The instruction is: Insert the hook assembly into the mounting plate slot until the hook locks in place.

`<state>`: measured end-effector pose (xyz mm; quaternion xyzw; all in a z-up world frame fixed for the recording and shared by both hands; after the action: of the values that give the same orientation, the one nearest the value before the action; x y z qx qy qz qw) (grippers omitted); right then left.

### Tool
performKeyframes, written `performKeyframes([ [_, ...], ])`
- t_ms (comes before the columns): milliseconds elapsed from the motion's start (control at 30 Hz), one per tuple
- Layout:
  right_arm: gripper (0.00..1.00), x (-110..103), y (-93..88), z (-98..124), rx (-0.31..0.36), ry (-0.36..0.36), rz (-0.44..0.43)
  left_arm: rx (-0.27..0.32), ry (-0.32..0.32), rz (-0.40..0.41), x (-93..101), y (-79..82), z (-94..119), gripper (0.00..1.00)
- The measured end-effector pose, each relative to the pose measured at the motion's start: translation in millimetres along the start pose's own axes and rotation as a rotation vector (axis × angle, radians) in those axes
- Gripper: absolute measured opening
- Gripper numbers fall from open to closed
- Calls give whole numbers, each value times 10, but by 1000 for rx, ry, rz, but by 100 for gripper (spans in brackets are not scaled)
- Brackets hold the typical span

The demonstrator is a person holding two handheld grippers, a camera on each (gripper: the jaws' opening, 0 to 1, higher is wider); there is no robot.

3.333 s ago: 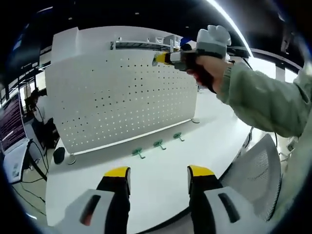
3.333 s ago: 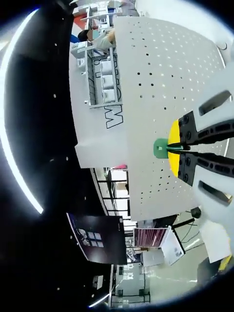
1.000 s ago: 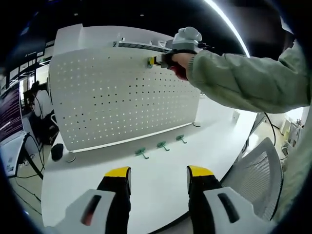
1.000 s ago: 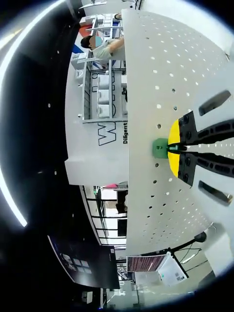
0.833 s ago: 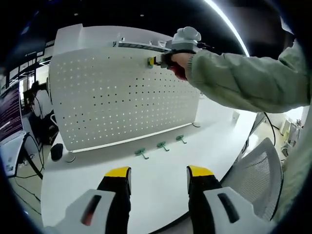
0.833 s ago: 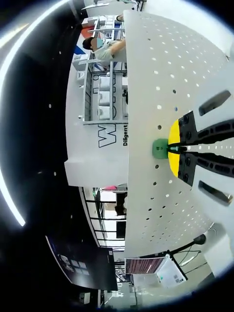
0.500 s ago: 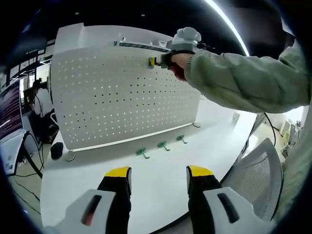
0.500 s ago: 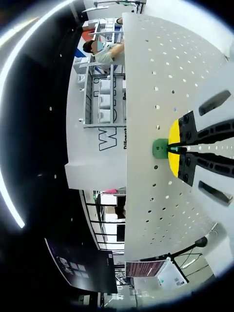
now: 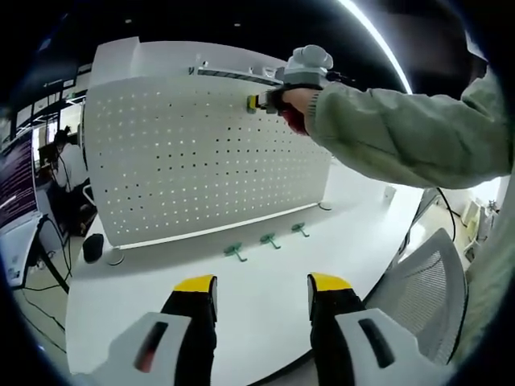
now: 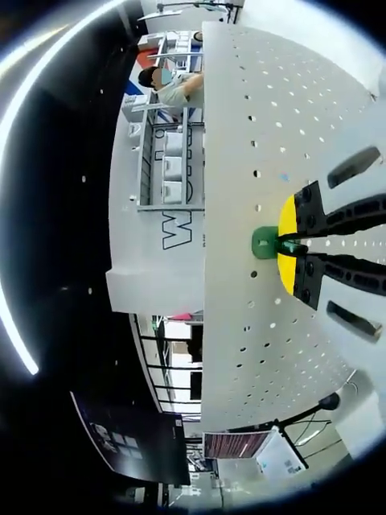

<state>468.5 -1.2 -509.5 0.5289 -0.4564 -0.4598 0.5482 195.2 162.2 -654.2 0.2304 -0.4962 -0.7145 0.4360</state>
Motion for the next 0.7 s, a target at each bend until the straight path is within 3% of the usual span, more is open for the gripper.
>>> performKeyframes([
  [233,6,1,-35,7,-5,-3,1,1,4,3,-9,2,3,47],
  [700,19,36,-98,31,-2,-7,-19,-2,1,1,7,2,-5,47],
])
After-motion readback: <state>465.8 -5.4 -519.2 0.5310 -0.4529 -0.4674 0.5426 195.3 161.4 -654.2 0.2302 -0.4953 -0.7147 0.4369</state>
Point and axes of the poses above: the point that each gripper's makers call its tool centre point, and the gripper's own axes: z roughly backward along the fingers, x roughly to its right, y roughly out of its top, the point moved 3 cm from there along z, roughly backward along the fingers
